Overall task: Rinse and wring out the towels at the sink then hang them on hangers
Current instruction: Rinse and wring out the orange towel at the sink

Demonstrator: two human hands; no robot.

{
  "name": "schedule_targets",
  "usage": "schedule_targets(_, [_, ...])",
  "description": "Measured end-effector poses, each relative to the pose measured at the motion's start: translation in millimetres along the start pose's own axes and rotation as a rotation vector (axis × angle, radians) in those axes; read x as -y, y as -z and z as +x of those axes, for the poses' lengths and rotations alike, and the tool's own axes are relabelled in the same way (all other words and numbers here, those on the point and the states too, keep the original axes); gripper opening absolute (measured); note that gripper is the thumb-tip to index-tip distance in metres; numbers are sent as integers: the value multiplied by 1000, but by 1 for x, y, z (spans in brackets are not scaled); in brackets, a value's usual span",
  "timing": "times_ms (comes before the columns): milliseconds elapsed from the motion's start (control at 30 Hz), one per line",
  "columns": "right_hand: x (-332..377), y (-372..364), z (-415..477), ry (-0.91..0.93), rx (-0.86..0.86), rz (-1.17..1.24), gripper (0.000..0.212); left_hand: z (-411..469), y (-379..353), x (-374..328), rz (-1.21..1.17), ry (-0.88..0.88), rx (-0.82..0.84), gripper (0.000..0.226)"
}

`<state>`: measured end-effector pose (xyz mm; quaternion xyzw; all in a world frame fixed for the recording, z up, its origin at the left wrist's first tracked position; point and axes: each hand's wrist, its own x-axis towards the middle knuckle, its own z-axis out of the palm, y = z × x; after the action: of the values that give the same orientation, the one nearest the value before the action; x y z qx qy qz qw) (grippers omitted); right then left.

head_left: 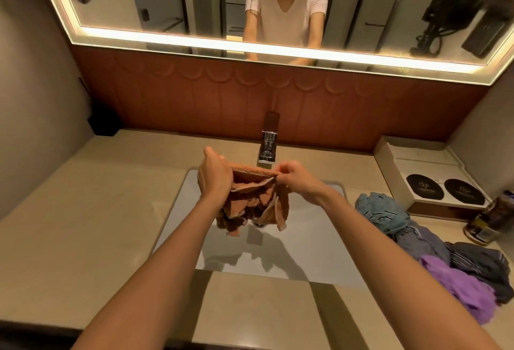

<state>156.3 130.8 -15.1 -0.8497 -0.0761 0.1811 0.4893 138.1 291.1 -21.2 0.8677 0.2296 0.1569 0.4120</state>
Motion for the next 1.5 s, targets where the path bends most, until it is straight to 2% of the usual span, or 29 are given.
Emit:
schedule_targets(100, [10, 17, -6, -2, 152, 134, 21, 4, 0, -1, 35, 2, -14, 27])
schedule_targets(200, [17, 27, -7, 0, 154, 280, 31, 9, 4, -12, -159, 95, 112, 27])
schedule_targets(300, [19, 26, -7, -9, 130, 319, 36, 5, 5, -8, -198, 76, 218, 29])
schedule_targets(367, [17, 26, -6, 2, 57, 405, 39, -6, 9, -2, -325, 62, 430, 35])
schedule_targets(400, [18, 28, -7, 11, 30, 455, 40, -9, 9, 3, -358, 31, 570, 46])
schedule_targets(467, [20, 35, -8, 31, 22, 535, 37, -10, 9, 9, -173, -154, 781, 73])
schedule_targets(500, [21, 40, -9, 44, 35, 545, 37, -9, 8, 11, -60, -256, 795, 71])
schedule_targets(533, [23, 46, -11, 59, 59, 523, 37, -7, 7, 11, 39, -312, 732, 54])
schedule_targets(600, [25, 57, -17, 73, 114, 375, 32, -5, 9, 7, 177, -358, 505, 9])
schedule_targets(633, [24, 63, -20, 72, 142, 259, 26, -3, 10, 6, 241, -385, 402, 11])
schedule_targets(700, [19, 73, -23, 60, 192, -16, 22, 4, 9, 8, 287, -359, 312, 13])
schedule_targets(767, [12, 78, -24, 22, 240, -236, 34, 9, 8, 7, 207, -210, 272, 11])
schedule_targets(833, [6, 74, -23, -28, 254, -282, 42, 9, 7, 5, 180, -124, 271, 15])
schedule_targets(1033, [-12, 66, -19, -36, 159, -504, 42, 8, 4, -14, 21, -215, 166, 19])
schedule_targets(1100, [-20, 66, -20, -52, 155, -548, 34, 13, 4, -22, -86, -222, 133, 15])
schedule_targets(1200, [-35, 60, -21, -1, 92, -589, 25, 17, 6, -32, -212, -253, 120, 23])
schedule_targets(1267, [-44, 52, -21, 47, -19, -590, 28, 18, 8, -37, -208, -297, 123, 18])
schedule_targets(1367, [-56, 48, -17, -12, -107, -530, 24, 22, 12, -35, -144, -316, 84, 10])
schedule_targets(1433, [-59, 52, -11, -46, -105, -632, 16, 25, 14, -29, -91, -283, 43, 9])
schedule_targets(1500, [-58, 58, -6, -65, -103, -753, 19, 28, 16, -22, -16, -262, 10, 10])
